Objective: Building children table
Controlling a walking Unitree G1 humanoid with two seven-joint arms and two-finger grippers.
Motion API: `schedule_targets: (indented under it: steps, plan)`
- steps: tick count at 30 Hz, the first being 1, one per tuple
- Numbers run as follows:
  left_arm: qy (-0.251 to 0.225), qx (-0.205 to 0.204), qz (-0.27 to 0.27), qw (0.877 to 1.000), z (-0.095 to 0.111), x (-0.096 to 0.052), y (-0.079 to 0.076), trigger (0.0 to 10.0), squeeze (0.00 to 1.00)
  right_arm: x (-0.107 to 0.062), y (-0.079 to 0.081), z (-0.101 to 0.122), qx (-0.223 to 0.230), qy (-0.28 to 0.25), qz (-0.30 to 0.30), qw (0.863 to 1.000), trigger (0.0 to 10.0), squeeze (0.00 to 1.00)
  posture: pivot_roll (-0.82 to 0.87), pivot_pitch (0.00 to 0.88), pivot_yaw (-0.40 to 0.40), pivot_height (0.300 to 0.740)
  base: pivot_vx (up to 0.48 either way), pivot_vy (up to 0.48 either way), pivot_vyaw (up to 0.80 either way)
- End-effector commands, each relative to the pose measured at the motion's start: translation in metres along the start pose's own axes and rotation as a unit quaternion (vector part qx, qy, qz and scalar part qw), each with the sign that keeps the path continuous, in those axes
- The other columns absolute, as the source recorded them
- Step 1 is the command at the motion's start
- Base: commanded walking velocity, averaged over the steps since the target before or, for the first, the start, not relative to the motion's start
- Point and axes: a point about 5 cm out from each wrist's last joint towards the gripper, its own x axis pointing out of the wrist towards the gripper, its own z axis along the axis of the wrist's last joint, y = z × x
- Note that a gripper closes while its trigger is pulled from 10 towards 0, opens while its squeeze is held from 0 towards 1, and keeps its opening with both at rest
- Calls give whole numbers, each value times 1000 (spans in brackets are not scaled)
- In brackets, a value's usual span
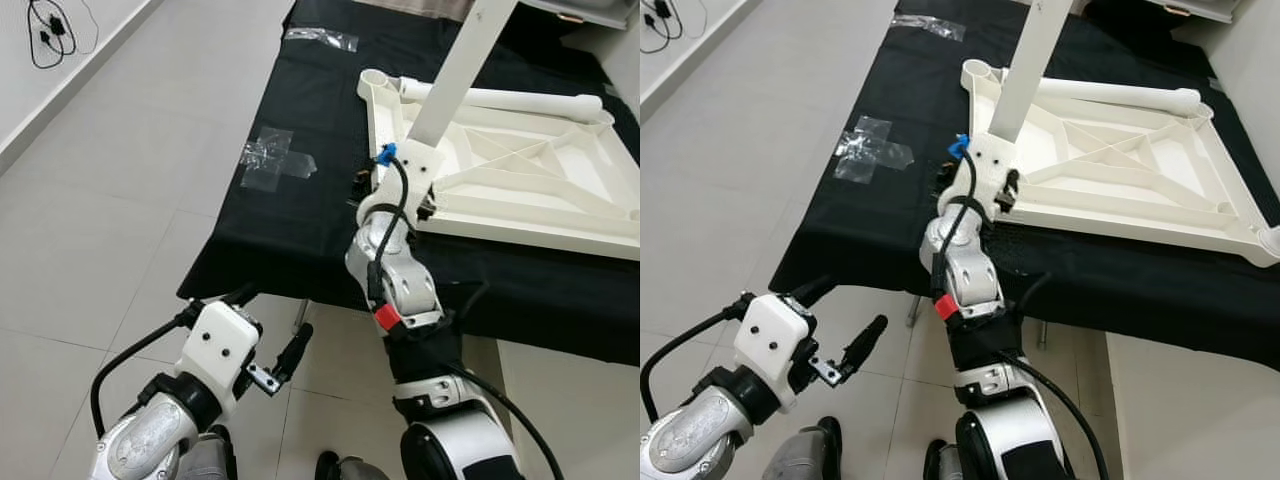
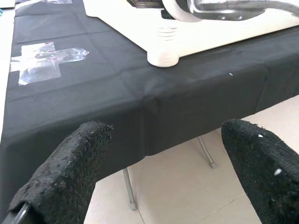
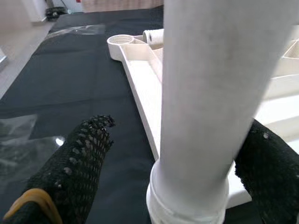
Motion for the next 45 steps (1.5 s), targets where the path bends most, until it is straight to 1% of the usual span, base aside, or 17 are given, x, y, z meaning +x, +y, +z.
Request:
schedule_targets:
  steps: [1,4,8,11,12,13,16,18,19,20,21,23,29,32,35,43,45]
  plan:
    - [4,-6,-2,1000,-4,1,-2,10000,0,-27,0,-56,17,110,18,994,10000,0,148,191,-141,740,0,0,0]
    - [4,-6,-2,1000,-4,1,-2,10000,0,-28,-2,-57,13,114,23,993,10000,0,148,191,-141,740,0,0,0]
    - [5,-9,-3,1000,-5,0,-3,10000,0,-33,-19,-58,-8,119,20,993,10000,0,146,192,-142,740,0,0,0]
    - [5,-11,-4,1000,-5,0,-3,10000,0,-33,-22,-59,-10,121,17,992,10000,0,138,193,-142,740,0,0,0]
    - [4,-10,-4,1000,-5,0,-4,10000,0,-35,-29,-59,-16,123,30,992,10000,0,136,191,-143,740,0,0,0]
    - [4,-10,-4,1000,-5,0,-4,10000,0,-35,-29,-59,-16,123,30,992,10000,0,136,191,-143,740,0,0,0]
    - [4,-6,-7,1000,-5,0,-6,10000,0,-41,-36,-56,-25,109,81,990,10000,0,136,186,-142,740,0,0,0]
    - [9,-12,1,1000,-8,0,-7,10000,0,-51,-46,-53,-51,78,147,985,10000,0,132,177,-140,740,0,0,0]
    - [9,-12,1,1000,-8,0,-7,10000,0,-51,-46,-53,-51,78,147,985,10000,0,132,177,-140,740,0,0,0]
    - [15,-25,17,999,-11,-1,-6,10000,0,-62,-54,-54,-58,65,195,977,10000,0,125,171,-139,740,0,0,0]
    - [15,-25,17,999,-11,-1,-6,10000,0,-62,-54,-54,-58,65,195,977,10000,0,125,171,-139,740,0,0,0]
    - [33,-34,42,998,-18,-2,-6,10000,0,-83,-72,-57,-73,51,245,965,10000,0,120,154,-135,740,0,0,0]
    - [55,-40,65,996,-26,-3,-7,10000,0,-110,-94,-64,-109,56,261,958,10000,0,119,127,-128,740,0,0,0]
    - [67,-32,70,995,-32,-3,-9,10000,0,-114,-98,-68,-110,67,266,955,10000,0,117,107,-120,740,0,0,-800]
    - [82,-53,96,991,-40,-4,-8,10000,0,-112,-100,-73,-114,71,264,955,10000,0,115,70,-119,740,0,0,-742]
    - [103,-53,125,985,-52,-3,-5,10000,0,-109,-104,-86,-109,92,262,955,10000,0,116,31,-128,740,0,0,0]
    - [107,-66,126,984,-57,-2,-5,10000,0,-107,-105,-92,-100,105,262,954,10000,0,114,22,-127,740,0,-131,0]
